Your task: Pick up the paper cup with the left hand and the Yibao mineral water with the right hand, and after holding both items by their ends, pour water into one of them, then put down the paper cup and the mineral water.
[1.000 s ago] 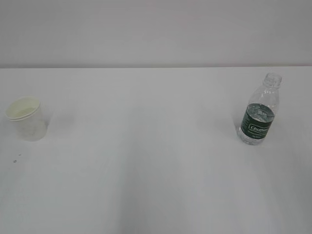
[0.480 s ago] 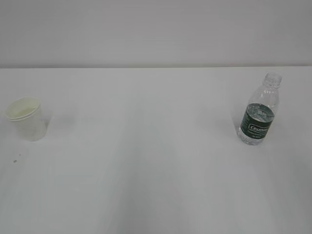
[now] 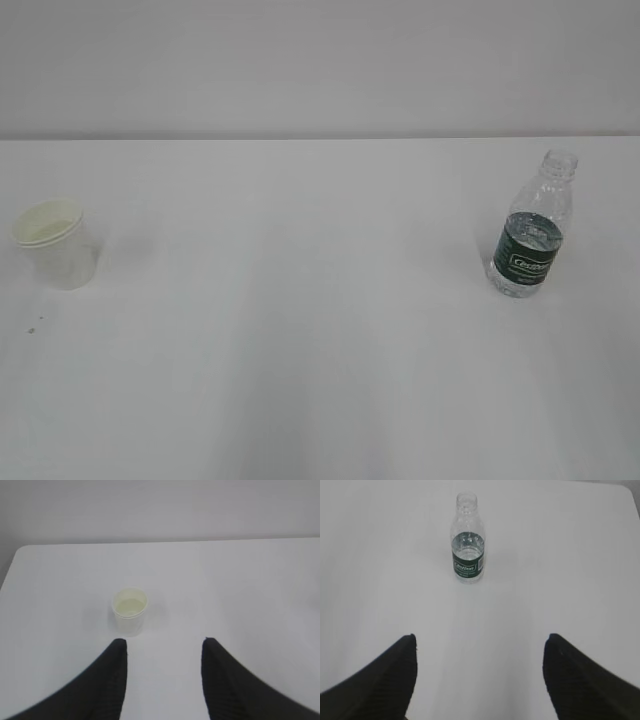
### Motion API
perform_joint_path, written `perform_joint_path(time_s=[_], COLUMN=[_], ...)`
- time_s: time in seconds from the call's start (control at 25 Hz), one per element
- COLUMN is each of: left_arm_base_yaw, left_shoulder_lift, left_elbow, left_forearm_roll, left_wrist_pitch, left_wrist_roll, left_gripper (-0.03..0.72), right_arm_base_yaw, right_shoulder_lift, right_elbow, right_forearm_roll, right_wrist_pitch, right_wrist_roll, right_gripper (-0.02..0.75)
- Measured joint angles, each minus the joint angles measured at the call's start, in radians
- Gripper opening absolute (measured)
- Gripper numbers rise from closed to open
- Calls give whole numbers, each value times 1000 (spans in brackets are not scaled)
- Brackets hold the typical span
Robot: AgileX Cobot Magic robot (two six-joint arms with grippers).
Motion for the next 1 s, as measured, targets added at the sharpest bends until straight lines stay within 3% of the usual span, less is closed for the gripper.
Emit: perform_joint_path(time_s=[0.44,1.0], left_arm_base_yaw=[0,0], left_shoulder_lift=[-112,-152], left_elbow=[-1,-1], left_forearm_roll=[2,29], left_wrist_pitch=[-136,-158], left_wrist_roll=[44,50], left_gripper=[341,326], right_arm_base_yaw=[0,0], right_shoulder_lift=[-92,-92], right_elbow=[-2,-2], right_forearm_roll=[0,-4], right_wrist_pitch=[-61,-69], right_wrist_roll=[-2,-4], right_gripper=[589,589])
